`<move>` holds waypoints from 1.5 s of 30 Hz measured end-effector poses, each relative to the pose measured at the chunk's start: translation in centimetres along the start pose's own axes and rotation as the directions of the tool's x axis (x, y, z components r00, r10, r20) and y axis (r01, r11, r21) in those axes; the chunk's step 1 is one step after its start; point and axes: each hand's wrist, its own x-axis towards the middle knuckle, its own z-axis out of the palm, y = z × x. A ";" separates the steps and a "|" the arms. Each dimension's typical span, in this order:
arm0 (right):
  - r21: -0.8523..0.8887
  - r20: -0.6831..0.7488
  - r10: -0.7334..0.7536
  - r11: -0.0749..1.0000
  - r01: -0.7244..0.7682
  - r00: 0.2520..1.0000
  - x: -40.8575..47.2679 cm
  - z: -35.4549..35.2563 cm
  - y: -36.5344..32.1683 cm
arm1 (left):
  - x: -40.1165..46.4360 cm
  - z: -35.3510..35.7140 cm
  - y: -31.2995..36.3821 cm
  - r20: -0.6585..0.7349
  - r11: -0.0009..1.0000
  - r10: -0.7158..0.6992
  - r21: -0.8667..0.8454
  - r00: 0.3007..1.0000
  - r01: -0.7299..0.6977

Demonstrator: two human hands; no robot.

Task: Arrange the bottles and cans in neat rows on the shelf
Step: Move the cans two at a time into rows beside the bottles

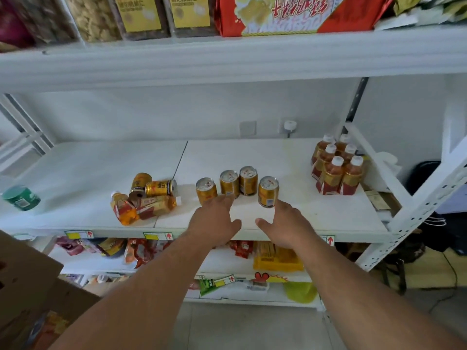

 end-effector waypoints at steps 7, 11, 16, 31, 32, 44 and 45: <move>0.006 -0.016 0.079 0.997 -0.079 0.997 3.1 -0.6 1.0 | 4.5 -0.3 0.5 -0.023 1.000 0.022 -0.003 0.999 -0.022; 0.112 -0.034 0.125 0.986 -0.121 0.992 5.1 -0.8 1.2 | 8.2 -0.8 0.4 -0.043 0.998 0.051 -0.024 0.998 -0.053; 0.253 -0.050 0.161 0.957 -0.143 0.986 8.0 -0.1 1.4 | 13.0 -1.0 -0.2 -0.005 0.997 0.066 -0.029 0.998 -0.066; 0.547 -0.115 0.154 0.834 -0.067 0.981 12.5 2.1 1.9 | 21.4 0.9 -2.0 0.202 0.985 0.162 0.022 0.966 -0.170; 0.552 -0.124 0.155 0.831 -0.062 0.980 12.7 2.2 2.0 | 21.6 0.9 -2.0 0.206 0.985 0.164 0.013 0.965 -0.170; 0.602 -0.288 0.167 0.797 0.043 0.943 12.9 -0.6 2.1 | 20.8 -1.3 -0.9 0.044 0.930 0.201 -0.321 0.978 -0.177; 0.604 -0.309 0.171 0.795 0.054 0.936 12.8 -1.3 2.0 | 20.3 -1.8 -0.6 0.013 0.916 0.216 -0.349 0.976 -0.198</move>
